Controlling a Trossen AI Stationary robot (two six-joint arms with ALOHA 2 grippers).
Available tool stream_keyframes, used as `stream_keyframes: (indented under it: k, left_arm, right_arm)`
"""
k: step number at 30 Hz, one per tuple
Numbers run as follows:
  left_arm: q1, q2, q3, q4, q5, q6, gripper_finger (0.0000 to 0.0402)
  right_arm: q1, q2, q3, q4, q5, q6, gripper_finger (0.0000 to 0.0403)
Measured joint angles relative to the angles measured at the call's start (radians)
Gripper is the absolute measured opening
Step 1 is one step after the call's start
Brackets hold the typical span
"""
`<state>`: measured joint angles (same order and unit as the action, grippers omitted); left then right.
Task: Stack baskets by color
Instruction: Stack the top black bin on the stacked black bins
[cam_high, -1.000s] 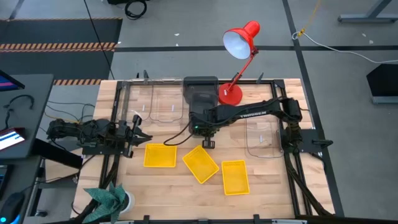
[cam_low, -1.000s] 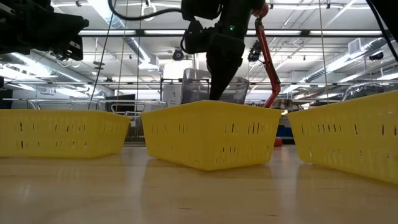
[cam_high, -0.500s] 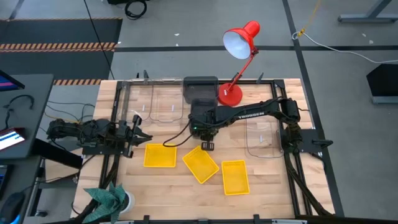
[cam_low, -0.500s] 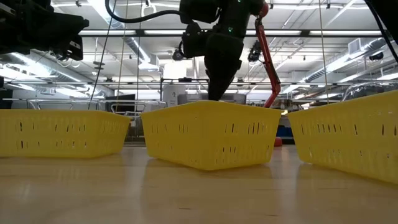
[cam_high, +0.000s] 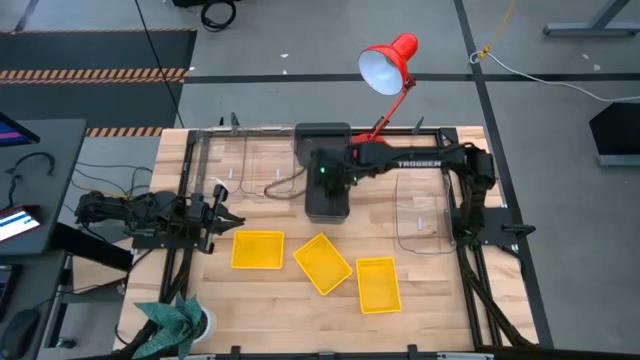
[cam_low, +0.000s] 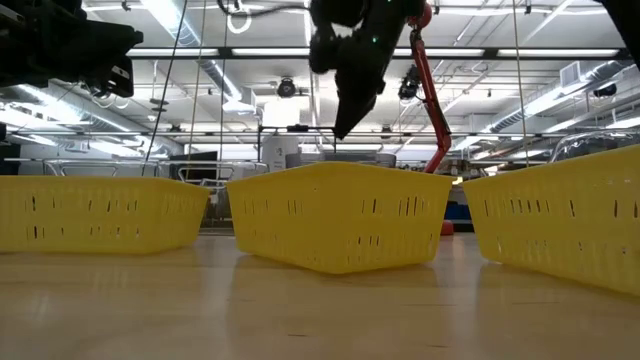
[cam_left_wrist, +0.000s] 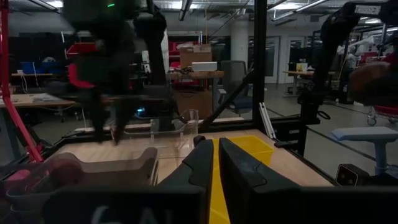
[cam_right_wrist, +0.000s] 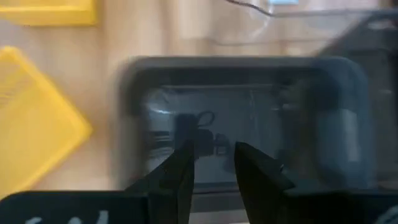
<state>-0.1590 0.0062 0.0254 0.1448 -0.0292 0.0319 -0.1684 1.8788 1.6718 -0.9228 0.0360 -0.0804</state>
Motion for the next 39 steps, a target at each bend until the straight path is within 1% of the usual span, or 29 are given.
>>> stream_keyframes:
  k: [4, 7, 11, 14, 16, 19, 22, 24, 31, 35, 39]
  left_arm:
    - [0.0, 0.0, 0.0, 0.0, 0.0, 0.0, 0.0035]
    - [0.0, 0.0, 0.0, 0.0, 0.0, 0.0, 0.0032]
    - [0.0, 0.0, 0.0, 0.0, 0.0, 0.0, 0.0028]
    - [0.0, 0.0, 0.0, 0.0, 0.0, 0.0, 0.003]
    - [0.0, 0.0, 0.0, 0.0, 0.0, 0.0, 0.0033]
    - [0.0, 0.0, 0.0, 0.004, 0.0, 0.0, 0.0036]
    - [0.0, 0.0, 0.001, 0.001, 0.0, 0.0, 0.0033]
    - [0.0, 0.0, 0.001, 0.0, 0.0, 0.0, 0.003]
    - [0.0, 0.0, 0.001, -0.001, 0.0, 0.0, 0.0027]
    - [0.0, 0.0, 0.001, -0.001, 0.0, 0.0, 0.0032]
    - [0.0, 0.0, 0.001, -0.001, 0.0, 0.0, 0.0035]
  right_arm:
    - [-0.086, 0.002, -0.011, 0.035, 0.0, -0.043, 0.012]
    - [-0.14, 0.003, 0.009, 0.048, 0.006, -0.065, 0.0119]
    - [-0.185, 0.021, 0.06, 0.068, 0.038, -0.086, 0.0114]
    - [-0.204, 0.049, 0.083, 0.066, 0.055, -0.154, 0.0109]
    - [-0.222, 0.059, 0.083, 0.017, 0.103, -0.209, 0.0107]
    - [-0.262, 0.063, 0.083, -0.073, 0.133, -0.296, 0.0104]
    - [-0.292, 0.063, 0.082, -0.126, 0.16, -0.425, 0.0104]
    - [-0.305, 0.063, 0.082, -0.157, 0.154, -0.532, 0.0104]
    - [-0.32, 0.066, 0.032, -0.16, 0.146, -0.984, 0.0104]
    - [-0.309, 0.066, 0.017, -0.159, 0.15, -1.122, 0.0107]
    - [-0.302, 0.066, 0.016, -0.135, 0.136, -1.215, 0.0118]
